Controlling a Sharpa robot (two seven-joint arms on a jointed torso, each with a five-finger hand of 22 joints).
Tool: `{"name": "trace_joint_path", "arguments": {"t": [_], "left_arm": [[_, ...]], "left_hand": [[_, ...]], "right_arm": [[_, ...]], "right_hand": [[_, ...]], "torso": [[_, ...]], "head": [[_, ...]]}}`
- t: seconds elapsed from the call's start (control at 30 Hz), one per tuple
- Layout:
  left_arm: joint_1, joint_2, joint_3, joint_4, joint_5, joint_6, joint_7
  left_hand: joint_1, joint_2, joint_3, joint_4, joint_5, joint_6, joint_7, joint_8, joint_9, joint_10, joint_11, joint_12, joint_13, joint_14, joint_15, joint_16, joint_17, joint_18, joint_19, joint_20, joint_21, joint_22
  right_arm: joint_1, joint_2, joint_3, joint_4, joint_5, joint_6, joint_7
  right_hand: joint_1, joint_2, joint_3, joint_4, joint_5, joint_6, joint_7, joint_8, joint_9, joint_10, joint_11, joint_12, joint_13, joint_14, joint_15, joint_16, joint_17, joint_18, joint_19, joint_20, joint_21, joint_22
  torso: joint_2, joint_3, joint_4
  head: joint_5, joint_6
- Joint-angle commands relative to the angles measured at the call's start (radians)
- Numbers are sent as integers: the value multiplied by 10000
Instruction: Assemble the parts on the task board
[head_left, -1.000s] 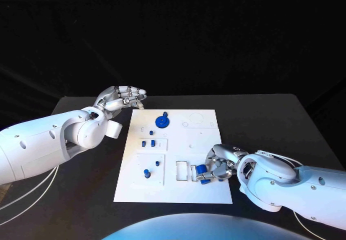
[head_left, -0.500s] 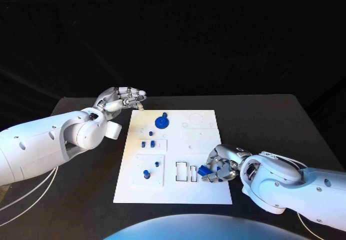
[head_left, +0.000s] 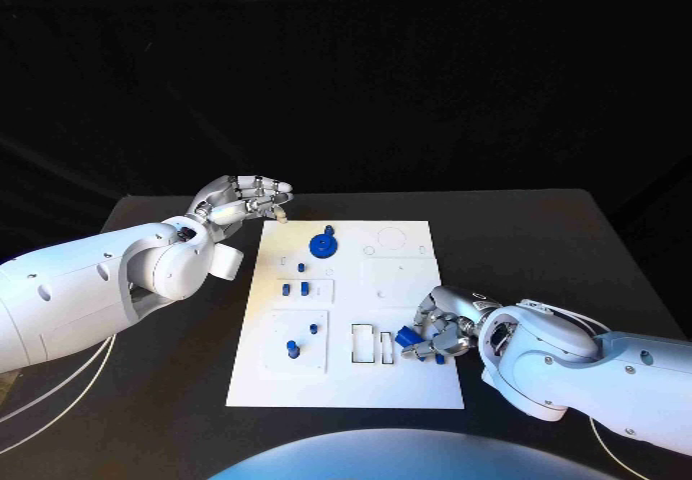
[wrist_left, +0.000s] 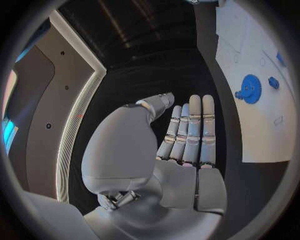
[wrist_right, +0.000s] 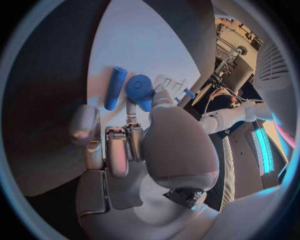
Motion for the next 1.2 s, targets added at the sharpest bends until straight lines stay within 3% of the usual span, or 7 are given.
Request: {"name": "trace_joint_path", "arguments": {"t": [0.03, 0.17, 0.4, 0.67, 0.87, 1.2], "left_arm": [[6, 20, 9, 20, -27, 203, 0], [6, 22, 9, 22, -55, 240, -29], [6, 20, 9, 29, -104, 279, -66], [6, 21, 9, 35, -137, 304, -89], [6, 22, 9, 34, -159, 305, -106], [6, 29, 9, 31, -181, 310, -123]], "left_hand": [[-3, 61, -67, -13, 2, 60, 220, 56, -9, 55, -14, 47, -14, 16, -52, -68, -8, 118, -11, -21, -51, -9], [-9, 55, -74, -11, 2, 53, 224, 55, -14, 50, -11, 43, -16, 18, -50, -74, -10, 117, -8, -20, -57, -13], [-14, 54, -77, -9, 1, 48, 226, 54, -17, 47, -9, 41, -17, 20, -49, -76, -12, 117, -7, -19, -61, -16], [-14, 54, -77, -9, 1, 48, 226, 54, -17, 47, -9, 41, -17, 20, -49, -76, -12, 117, -7, -19, -61, -16], [-14, 57, -78, -8, 2, 46, 227, 55, -20, 44, -8, 38, -18, 24, -48, -80, -13, 117, -3, -19, -66, -19], [-14, 57, -78, -8, 2, 46, 227, 55, -20, 44, -8, 38, -18, 24, -48, -80, -13, 117, -3, -19, -66, -19]], "right_arm": [[-79, 44, -82, -178, -25, 534, -354], [-73, 101, -82, -186, -37, 553, -348], [-46, 94, -78, -33, 197, 110, -281], [237, 40, -62, 181, 1073, -592, -196], [475, -33, -50, 324, 1778, -956, -156], [619, -42, -30, 559, 2605, -1238, -97]], "right_hand": [[-15, 68, 60, -27, 50, 50, -42, 30, -22, 306, -71, 82, 1347, 876, -69, 54, 1782, -157, 42, -13, 78, 449], [-33, 188, 111, -20, 52, 148, -85, 79, -26, 417, -106, 307, 1522, 882, -94, 64, 1812, -169, 76, -25, 162, 495], [-148, 450, 170, -15, 43, 417, -221, 178, -56, 693, -227, 869, 1962, 922, -189, 134, 2008, -243, 257, -98, 618, 710], [-188, 722, 239, -27, 50, 602, -331, 230, -92, 862, -323, 1243, 2255, 963, -272, 206, 2212, -316, 417, -175, 1032, 905], [-186, 779, 255, -29, 50, 648, -357, 245, -99, 891, -345, 1308, 2306, 966, -290, 212, 2226, -326, 441, -193, 1095, 938], [-217, 788, 242, -22, 42, 653, -356, 241, -108, 876, -350, 1267, 2276, 958, -299, 198, 2183, -323, 436, -203, 1076, 936]], "torso": [[-1, 1, -1], [-3, 3, 0], [2, 9, -6], [5, 8, -6], [3, 4, -13], [0, 4, -9]], "head": [[-1, -8], [-3, -7], [6, -4], [-7, 7], [-5, 2], [-2, -37]]}}
